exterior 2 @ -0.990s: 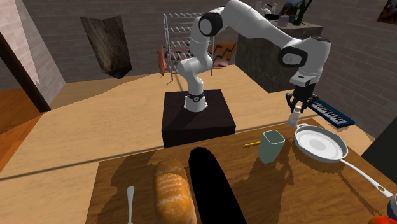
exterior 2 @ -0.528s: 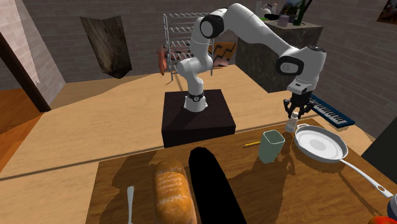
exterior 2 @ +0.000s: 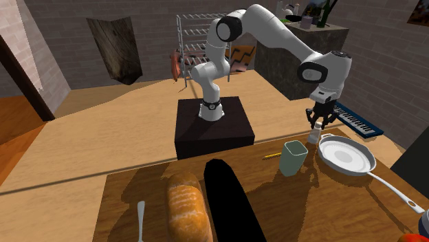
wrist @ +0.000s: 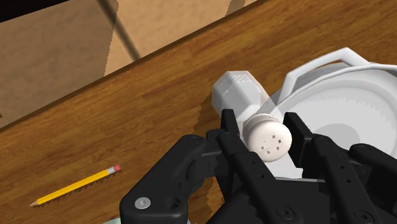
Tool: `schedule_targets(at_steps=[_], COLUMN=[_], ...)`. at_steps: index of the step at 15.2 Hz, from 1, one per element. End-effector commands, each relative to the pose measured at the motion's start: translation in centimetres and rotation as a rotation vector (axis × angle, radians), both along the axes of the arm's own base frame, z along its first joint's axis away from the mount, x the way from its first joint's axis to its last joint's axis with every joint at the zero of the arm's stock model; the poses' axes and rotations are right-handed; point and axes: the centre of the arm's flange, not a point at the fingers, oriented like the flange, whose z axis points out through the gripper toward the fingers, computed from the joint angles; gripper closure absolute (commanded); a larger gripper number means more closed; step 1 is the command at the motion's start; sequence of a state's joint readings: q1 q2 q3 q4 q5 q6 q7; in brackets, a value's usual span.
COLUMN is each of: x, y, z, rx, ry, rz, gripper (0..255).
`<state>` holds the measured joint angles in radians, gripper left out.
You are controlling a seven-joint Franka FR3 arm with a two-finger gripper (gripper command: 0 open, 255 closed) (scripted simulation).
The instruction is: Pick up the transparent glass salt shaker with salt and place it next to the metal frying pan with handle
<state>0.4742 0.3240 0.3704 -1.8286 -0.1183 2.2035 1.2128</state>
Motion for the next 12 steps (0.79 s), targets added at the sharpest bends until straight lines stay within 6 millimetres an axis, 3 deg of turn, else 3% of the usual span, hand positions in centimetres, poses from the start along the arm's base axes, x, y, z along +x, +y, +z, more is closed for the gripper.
schedule_targets(at_steps=[1, 6, 10, 12], x=[0.0, 0.0, -0.2, -0.2], y=[0.0, 0.0, -0.3, -0.3], z=[0.0, 0.0, 5.0, 5.0], rx=[0.000, 0.000, 0.000, 0.000], ry=[0.000, 0.000, 0.000, 0.000], rz=[0.000, 0.000, 0.000, 0.000], gripper=[0, 0, 0, 0])
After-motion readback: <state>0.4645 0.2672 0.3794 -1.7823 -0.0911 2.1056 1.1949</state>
